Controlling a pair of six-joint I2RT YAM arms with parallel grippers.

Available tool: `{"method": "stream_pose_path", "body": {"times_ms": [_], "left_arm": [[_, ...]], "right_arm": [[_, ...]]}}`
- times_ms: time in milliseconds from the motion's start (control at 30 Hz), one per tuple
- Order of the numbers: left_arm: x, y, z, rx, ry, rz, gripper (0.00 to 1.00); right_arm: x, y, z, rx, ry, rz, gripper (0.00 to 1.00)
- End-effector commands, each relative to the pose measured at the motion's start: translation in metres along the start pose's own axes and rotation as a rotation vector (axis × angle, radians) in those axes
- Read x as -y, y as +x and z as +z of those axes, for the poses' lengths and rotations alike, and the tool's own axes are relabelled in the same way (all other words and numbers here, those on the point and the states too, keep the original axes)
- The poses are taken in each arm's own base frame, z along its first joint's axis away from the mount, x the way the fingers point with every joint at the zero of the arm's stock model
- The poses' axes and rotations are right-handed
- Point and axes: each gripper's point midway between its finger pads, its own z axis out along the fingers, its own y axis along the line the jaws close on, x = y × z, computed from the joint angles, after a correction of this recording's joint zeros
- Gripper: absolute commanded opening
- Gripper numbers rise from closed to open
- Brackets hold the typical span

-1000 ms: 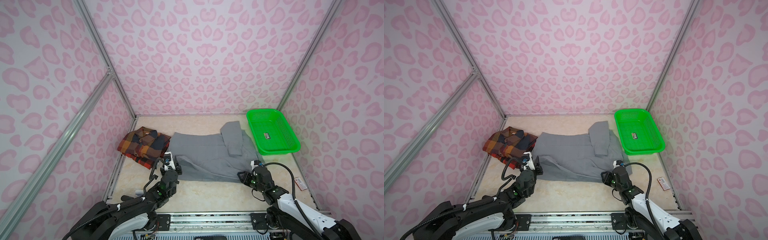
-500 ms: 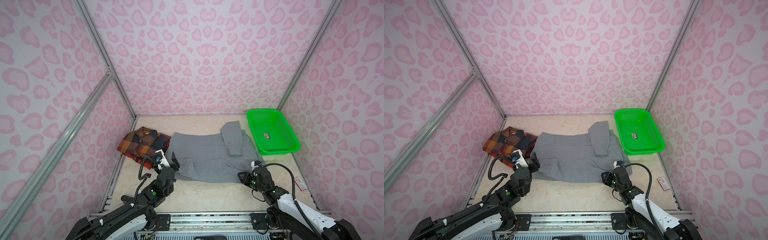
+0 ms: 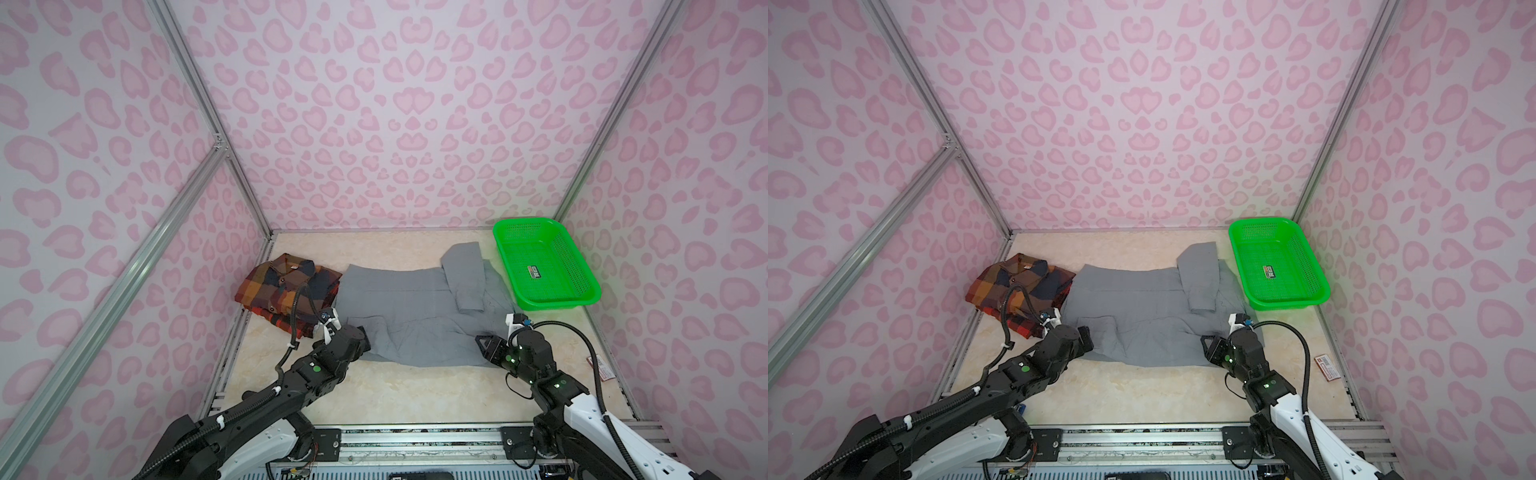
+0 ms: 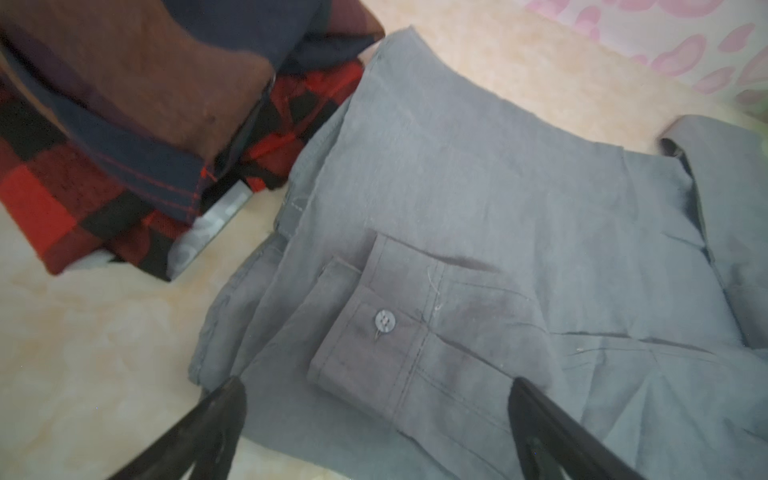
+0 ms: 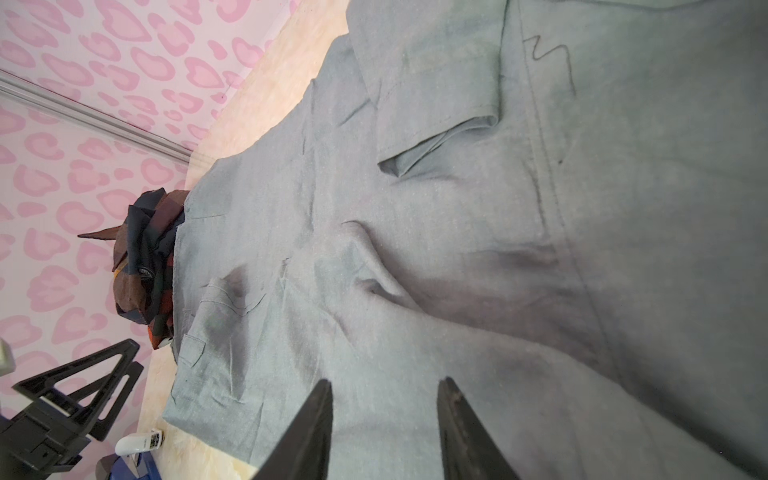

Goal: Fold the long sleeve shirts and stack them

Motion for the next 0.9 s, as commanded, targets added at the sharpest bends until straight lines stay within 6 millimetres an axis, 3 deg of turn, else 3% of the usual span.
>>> {"method": "stream_pose_path", "body": {"times_ms": [0,267,500,767,867], "left_arm": [[0.001,0.013,0.004,-0.073,-0.009,-0.084,0.96],[0.01,0.023,0.019,-0.145,-0.008,-0.107,0.71],[0.014,0.024,0.027,-0.161,-0.021,-0.101,0.62],[0.015,0.028,0.037,-0.18,-0.04,-0.076,0.42],[0.014,0.026,0.038,-0.175,-0.046,-0.076,0.28]], "right_arm": [[0.003,0.006,0.001,-0.021,0.005,0.006,0.42],[0.001,0.005,-0.003,-0.012,-0.006,0.001,0.42],[-0.003,0.001,-0.007,0.0,-0.01,-0.01,0.42],[-0.002,0.004,-0.005,-0.011,-0.016,-0.007,0.42],[-0.003,0.003,-0.006,-0.005,-0.016,-0.01,0.42]]}}
